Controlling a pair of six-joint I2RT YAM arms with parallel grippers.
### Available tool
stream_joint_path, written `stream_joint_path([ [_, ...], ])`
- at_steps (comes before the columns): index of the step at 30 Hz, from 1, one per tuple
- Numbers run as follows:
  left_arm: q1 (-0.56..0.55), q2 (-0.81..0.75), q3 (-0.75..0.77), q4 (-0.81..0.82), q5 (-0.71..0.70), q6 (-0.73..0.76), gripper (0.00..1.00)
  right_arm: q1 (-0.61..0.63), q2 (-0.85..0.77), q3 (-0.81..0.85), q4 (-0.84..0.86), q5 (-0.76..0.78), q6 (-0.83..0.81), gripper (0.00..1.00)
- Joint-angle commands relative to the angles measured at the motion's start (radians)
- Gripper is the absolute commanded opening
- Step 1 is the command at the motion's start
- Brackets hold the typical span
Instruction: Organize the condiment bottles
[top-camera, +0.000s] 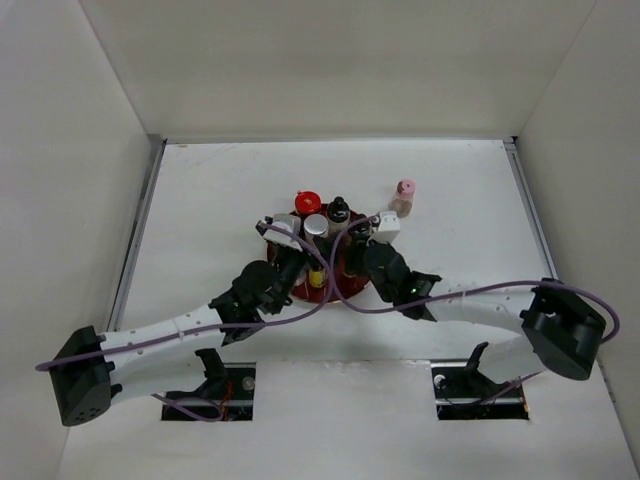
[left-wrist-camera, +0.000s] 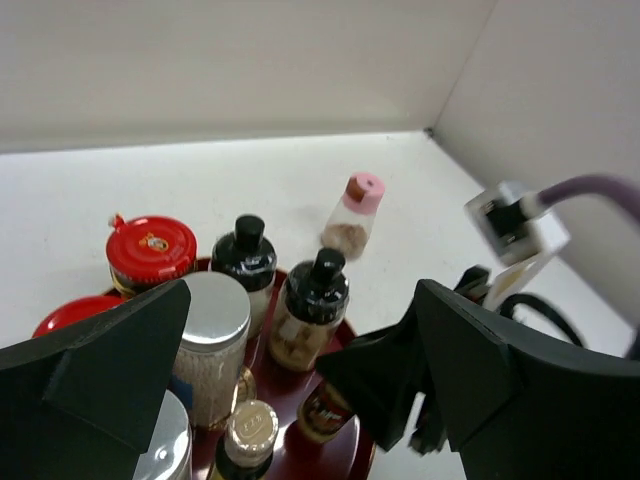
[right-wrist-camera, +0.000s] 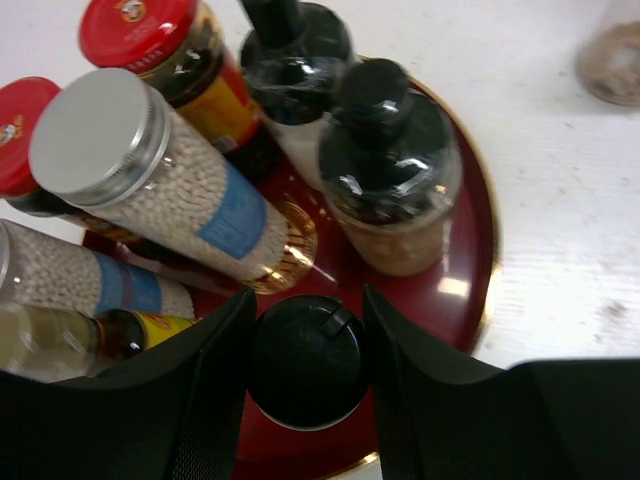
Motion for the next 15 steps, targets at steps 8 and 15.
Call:
stream_joint_path([
  [8, 0.133, -0.161, -0.088, 0.2, -0.015, 0.018, 1.0, 0.045, 0.162, 0.137, 0.137, 0.006, -0.032, 0.45],
  [15, 0.196, -0.209, -0.146, 0.186, -0.06, -0.002, 1.0, 0.045, 0.236, 0.195, 0.162, 0.051, -0.09, 0.45],
])
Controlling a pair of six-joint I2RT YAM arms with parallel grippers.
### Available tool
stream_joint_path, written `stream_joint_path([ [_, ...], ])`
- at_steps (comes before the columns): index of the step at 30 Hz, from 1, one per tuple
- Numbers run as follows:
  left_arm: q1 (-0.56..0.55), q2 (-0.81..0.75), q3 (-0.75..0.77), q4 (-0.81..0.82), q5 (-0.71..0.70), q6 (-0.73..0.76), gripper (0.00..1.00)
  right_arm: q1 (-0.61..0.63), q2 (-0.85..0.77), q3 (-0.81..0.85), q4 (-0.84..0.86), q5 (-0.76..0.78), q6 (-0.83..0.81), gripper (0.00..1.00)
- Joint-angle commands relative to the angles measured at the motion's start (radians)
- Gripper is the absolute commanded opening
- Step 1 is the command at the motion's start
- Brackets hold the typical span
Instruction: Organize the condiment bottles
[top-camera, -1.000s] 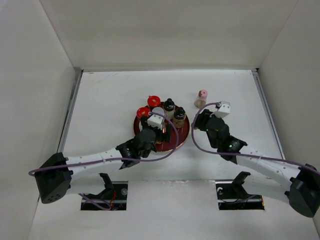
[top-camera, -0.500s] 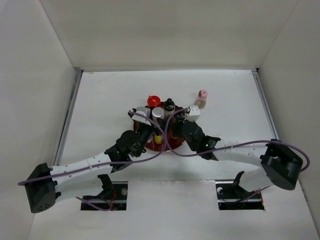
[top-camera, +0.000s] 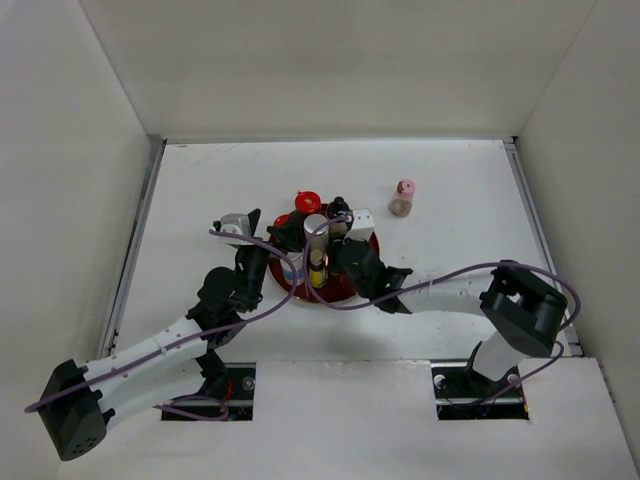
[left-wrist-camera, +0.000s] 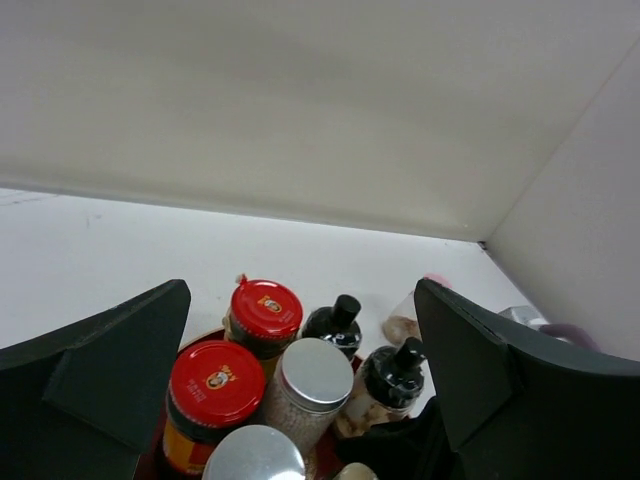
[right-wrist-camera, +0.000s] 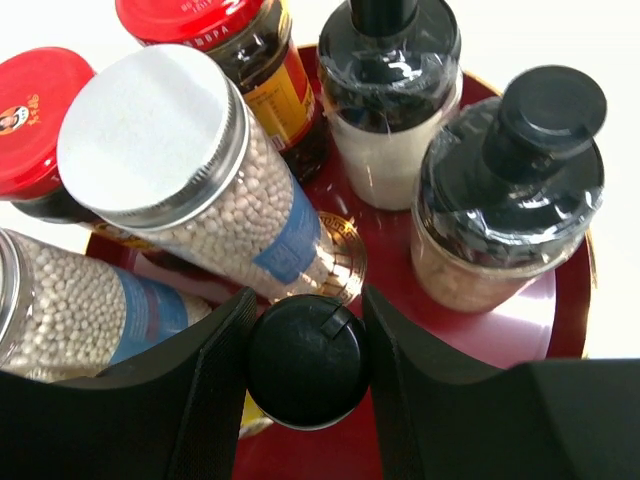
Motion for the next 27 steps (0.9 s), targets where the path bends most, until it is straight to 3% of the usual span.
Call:
stream_joint_path([
  [1, 0.017, -0.024, -0.035, 0.044, -0.038, -0.015, 1.0, 0.007, 0.012, 0.064, 0.085, 0.043, -0.04, 0.45],
  [4, 0.031, -0.022, -0.074, 0.055, -0.075, -0.033, 1.0, 0.007, 0.03, 0.07, 0.085, 0.051, -0.048, 0.47],
  [13, 0.106, -0.025, -0.128, 0.059, -0.118, -0.113, 1.0, 0.007, 0.032, 0.05, 0.073, 0.041, -0.03, 0.7],
  [21, 0.137, -0.128, -0.183, 0.096, -0.173, -0.133, 1.0, -0.011, -0.225, 0.011, -0.009, 0.016, -0.028, 0.73],
  [23, 0.152, -0.115, -0.183, 0.088, -0.199, -0.139, 1.0, -0.049, -0.284, 0.007, -0.031, -0.04, -0.01, 0.67],
  [27, 0.158, -0.084, -0.201, 0.087, -0.213, -0.193, 1.0, -0.195, -0.308, 0.006, -0.054, -0.115, 0.023, 0.36],
])
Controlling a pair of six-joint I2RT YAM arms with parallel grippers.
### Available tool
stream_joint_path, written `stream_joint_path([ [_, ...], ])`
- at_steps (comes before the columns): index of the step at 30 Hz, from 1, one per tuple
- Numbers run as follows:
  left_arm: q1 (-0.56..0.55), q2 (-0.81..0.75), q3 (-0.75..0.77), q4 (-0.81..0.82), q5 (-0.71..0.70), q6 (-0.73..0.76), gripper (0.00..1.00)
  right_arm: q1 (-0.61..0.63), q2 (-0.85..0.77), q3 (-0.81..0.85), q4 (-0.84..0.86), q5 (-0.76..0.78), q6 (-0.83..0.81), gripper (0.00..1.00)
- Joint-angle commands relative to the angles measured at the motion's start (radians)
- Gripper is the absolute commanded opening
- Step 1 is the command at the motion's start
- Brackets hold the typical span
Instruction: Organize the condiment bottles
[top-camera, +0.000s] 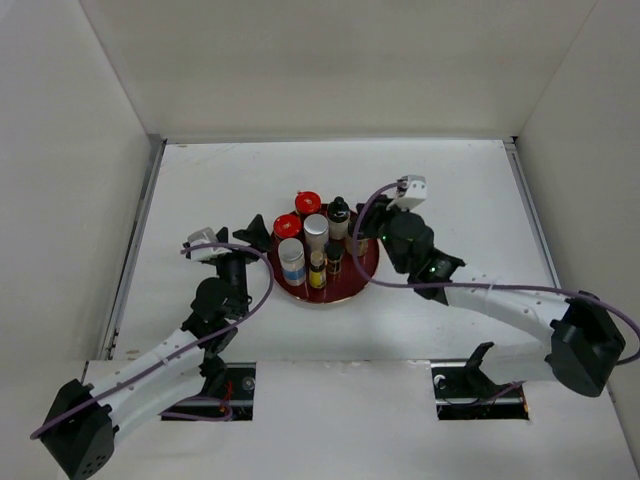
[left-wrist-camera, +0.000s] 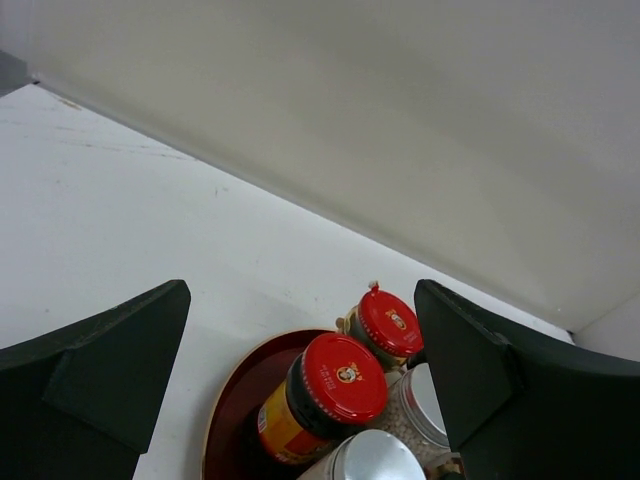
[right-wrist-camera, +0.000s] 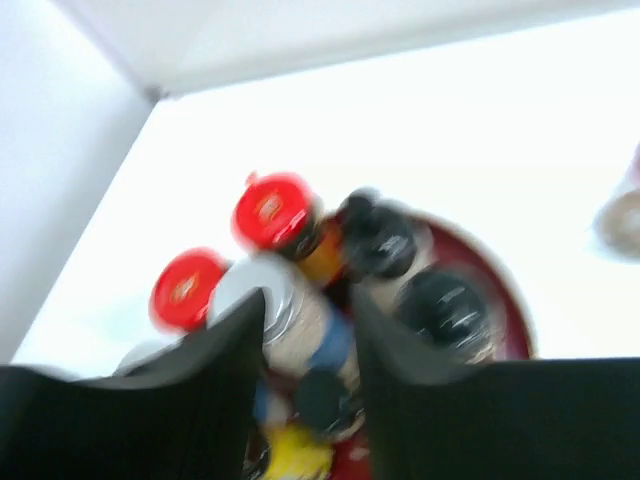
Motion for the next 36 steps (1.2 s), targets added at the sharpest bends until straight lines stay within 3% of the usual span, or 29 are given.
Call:
stream_joint_path([
  [1, 0.012, 0.022, -0.023, 0.039, -0.029, -0.061, 1.0, -0.126, 0.011, 0.004, -0.034, -0.057, 0.033, 0.34],
  [4, 0.027, 0.031, -0.039, 0.038, -0.021, -0.098, 1.0, -0.258, 0.069, 0.056, -0.077, -0.072, 0.022, 0.38],
  [9, 0.035, 0.022, -0.063, 0.038, -0.015, -0.127, 1.0, -0.433, 0.215, 0.192, -0.156, -0.091, -0.054, 0.78],
  [14, 0.036, 0.0, -0.08, 0.038, -0.015, -0.13, 1.0, -0.499, 0.369, 0.319, -0.207, -0.098, -0.11, 0.88],
  [19, 0.032, 0.005, -0.08, 0.036, -0.012, -0.132, 1.0, -0.521, 0.465, 0.398, -0.241, -0.129, -0.121, 0.87],
  [24, 0.033, 0.028, -0.077, 0.036, -0.012, -0.133, 1.0, -0.521, 0.494, 0.422, -0.246, -0.137, -0.117, 0.78],
  [30, 0.038, 0.037, -0.076, 0.036, -0.012, -0.14, 1.0, -0.519, 0.508, 0.407, -0.261, -0.114, -0.104, 0.76],
  [36, 0.039, 0.051, -0.074, 0.036, -0.001, -0.144, 1.0, -0.519, 0.509, 0.389, -0.235, -0.108, -0.101, 0.54],
])
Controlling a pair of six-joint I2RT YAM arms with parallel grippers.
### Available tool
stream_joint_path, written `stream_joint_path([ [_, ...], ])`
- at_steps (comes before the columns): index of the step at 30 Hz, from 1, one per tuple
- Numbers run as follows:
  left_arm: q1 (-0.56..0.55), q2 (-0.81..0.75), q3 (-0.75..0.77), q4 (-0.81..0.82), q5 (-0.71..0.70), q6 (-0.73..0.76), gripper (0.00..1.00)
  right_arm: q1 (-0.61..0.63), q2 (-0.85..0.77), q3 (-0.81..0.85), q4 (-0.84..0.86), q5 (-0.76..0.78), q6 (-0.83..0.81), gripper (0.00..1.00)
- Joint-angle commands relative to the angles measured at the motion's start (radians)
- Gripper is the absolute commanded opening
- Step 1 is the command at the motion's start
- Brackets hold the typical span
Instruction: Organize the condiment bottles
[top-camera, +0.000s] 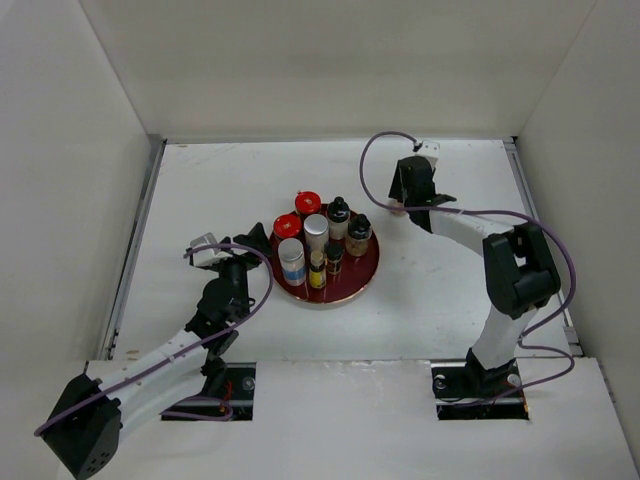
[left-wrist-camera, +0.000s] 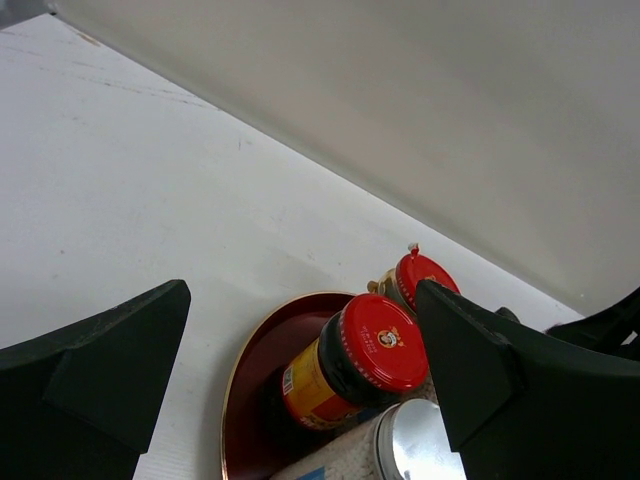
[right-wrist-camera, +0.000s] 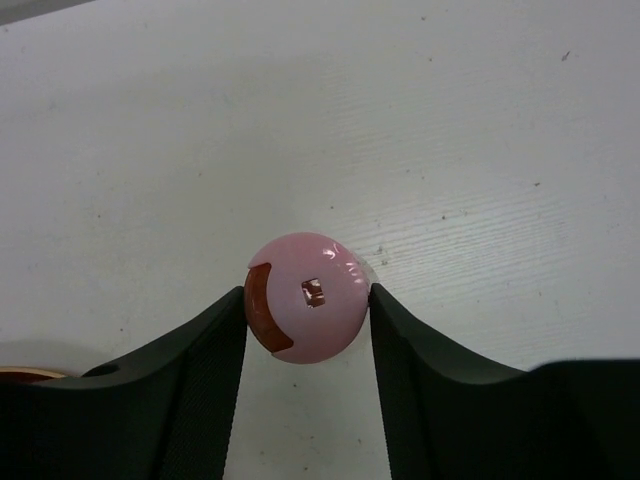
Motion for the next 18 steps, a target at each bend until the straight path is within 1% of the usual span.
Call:
stream_joint_path([
  [1, 0.008, 0.0, 0.001, 0.04, 0.01, -0.018, 1.0, -0.002, -0.006, 0.009, 0.042, 0.019, 0.001, 0.51],
  [5, 0.009, -0.001, 0.001, 0.039, 0.01, -0.018, 1.0, 0.002, -0.066, -0.02, 0.052, 0.05, 0.0, 0.48],
  [11, 0.012, 0.002, -0.001, 0.04, 0.013, -0.024, 1.0, 0.074, -0.331, -0.209, 0.067, 0.088, 0.032, 0.48],
  [15, 0.017, 0.017, 0.004, 0.042, 0.016, -0.027, 1.0, 0.18, -0.51, -0.333, 0.004, 0.143, 0.043, 0.48],
  [18, 0.018, 0.017, 0.007, 0.04, 0.016, -0.029, 1.0, 0.268, -0.606, -0.396, -0.055, 0.188, 0.044, 0.48],
])
